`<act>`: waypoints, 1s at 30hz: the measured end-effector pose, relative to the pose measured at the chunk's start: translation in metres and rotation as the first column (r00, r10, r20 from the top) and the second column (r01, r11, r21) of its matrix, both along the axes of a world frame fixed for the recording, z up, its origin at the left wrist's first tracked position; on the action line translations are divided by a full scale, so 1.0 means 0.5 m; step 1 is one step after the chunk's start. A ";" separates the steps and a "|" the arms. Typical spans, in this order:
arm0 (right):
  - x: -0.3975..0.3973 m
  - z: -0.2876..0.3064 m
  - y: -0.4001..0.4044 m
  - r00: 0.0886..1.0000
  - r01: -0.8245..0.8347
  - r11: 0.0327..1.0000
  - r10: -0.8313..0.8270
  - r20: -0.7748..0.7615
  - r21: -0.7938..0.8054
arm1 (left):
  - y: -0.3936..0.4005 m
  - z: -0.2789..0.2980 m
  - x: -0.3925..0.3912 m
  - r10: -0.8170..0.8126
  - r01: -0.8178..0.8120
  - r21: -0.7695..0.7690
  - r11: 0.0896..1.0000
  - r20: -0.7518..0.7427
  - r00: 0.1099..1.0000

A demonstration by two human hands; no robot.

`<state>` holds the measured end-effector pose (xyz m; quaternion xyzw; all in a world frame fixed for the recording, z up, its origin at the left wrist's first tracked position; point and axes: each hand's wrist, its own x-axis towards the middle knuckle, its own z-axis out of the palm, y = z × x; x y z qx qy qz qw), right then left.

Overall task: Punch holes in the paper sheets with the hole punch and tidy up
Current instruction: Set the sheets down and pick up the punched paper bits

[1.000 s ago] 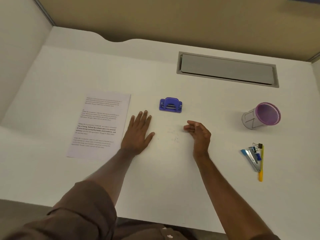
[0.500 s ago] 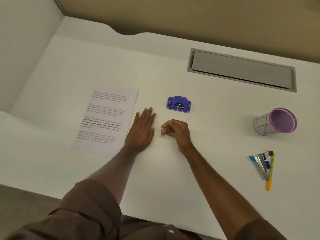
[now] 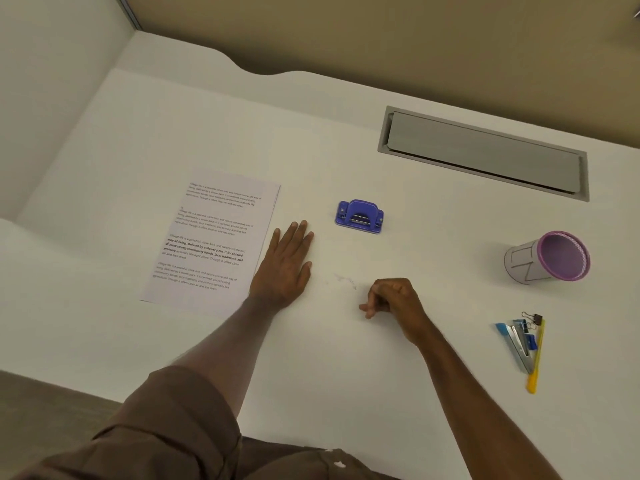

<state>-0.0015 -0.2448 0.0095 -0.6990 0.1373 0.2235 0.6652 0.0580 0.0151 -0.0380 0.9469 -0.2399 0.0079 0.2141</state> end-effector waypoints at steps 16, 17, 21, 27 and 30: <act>0.015 -0.011 0.113 0.995 0.049 0.983 -0.064 0.077 0.177 | 0.000 -0.001 0.001 0.017 -0.017 0.022 1.000 -0.037 0.999; -0.003 -0.013 0.133 0.995 0.046 0.976 -0.065 0.081 0.212 | 0.000 0.000 0.001 0.019 -0.018 0.027 0.999 -0.045 0.999; -0.048 -0.025 0.210 0.982 0.054 0.982 -0.085 0.169 0.179 | 0.001 0.003 0.000 0.025 -0.023 0.029 0.999 -0.059 0.998; -0.007 -0.033 0.214 0.895 0.303 0.943 -0.332 0.296 0.141 | -0.001 0.003 0.001 0.023 -0.022 0.026 0.999 -0.047 0.999; 0.018 -0.030 0.178 0.865 0.369 0.918 -0.396 0.309 0.142 | 0.000 0.001 0.000 0.026 -0.025 0.016 1.000 -0.041 0.999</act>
